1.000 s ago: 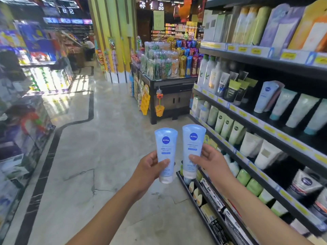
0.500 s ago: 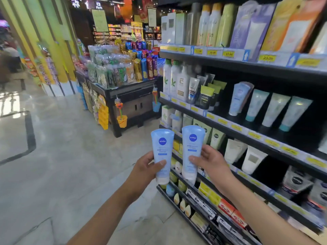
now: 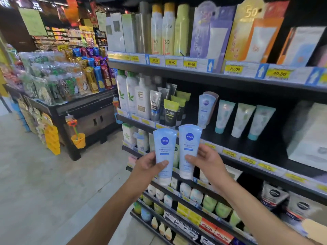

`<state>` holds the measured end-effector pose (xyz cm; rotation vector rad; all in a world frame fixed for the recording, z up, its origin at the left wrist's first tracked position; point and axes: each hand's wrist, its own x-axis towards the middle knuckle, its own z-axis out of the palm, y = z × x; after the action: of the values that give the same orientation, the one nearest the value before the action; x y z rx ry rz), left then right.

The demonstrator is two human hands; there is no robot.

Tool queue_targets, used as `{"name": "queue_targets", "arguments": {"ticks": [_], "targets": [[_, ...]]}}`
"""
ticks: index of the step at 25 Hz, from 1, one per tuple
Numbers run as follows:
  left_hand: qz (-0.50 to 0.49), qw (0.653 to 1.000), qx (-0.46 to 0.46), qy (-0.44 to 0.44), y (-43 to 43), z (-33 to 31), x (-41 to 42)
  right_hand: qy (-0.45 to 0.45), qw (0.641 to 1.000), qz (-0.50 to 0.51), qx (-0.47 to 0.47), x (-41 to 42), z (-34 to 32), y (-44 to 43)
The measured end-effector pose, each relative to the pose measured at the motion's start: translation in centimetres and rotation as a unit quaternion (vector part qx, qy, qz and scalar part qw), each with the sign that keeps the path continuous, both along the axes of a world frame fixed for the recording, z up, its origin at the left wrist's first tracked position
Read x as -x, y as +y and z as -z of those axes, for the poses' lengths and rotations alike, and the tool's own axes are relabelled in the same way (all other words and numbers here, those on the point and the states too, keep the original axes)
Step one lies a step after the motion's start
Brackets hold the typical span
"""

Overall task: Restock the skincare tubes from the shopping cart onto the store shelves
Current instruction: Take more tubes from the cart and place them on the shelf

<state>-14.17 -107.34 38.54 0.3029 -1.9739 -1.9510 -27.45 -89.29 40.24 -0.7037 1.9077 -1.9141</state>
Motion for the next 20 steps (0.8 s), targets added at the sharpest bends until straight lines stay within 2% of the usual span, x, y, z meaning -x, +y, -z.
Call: {"name": "queue_targets", "arguments": {"ticks": [4, 13, 20], "targets": [[0.035, 0.999, 0.01, -0.003, -1.6, -0.3, 4.4, 0.016, 0.998, 0.059, -0.015, 2.2, -1.2, -0.2], [0.122, 0.992, 0.037, -0.018, -6.5, -0.5, 10.3, 0.112, 0.976, 0.184, -0.038, 10.5, -6.8, -3.3], [0.14, 0.989, 0.026, -0.029, -9.9, 0.1, 11.8, 0.121, 0.961, 0.219, -0.115, 16.2, -5.0, -5.1]]}}
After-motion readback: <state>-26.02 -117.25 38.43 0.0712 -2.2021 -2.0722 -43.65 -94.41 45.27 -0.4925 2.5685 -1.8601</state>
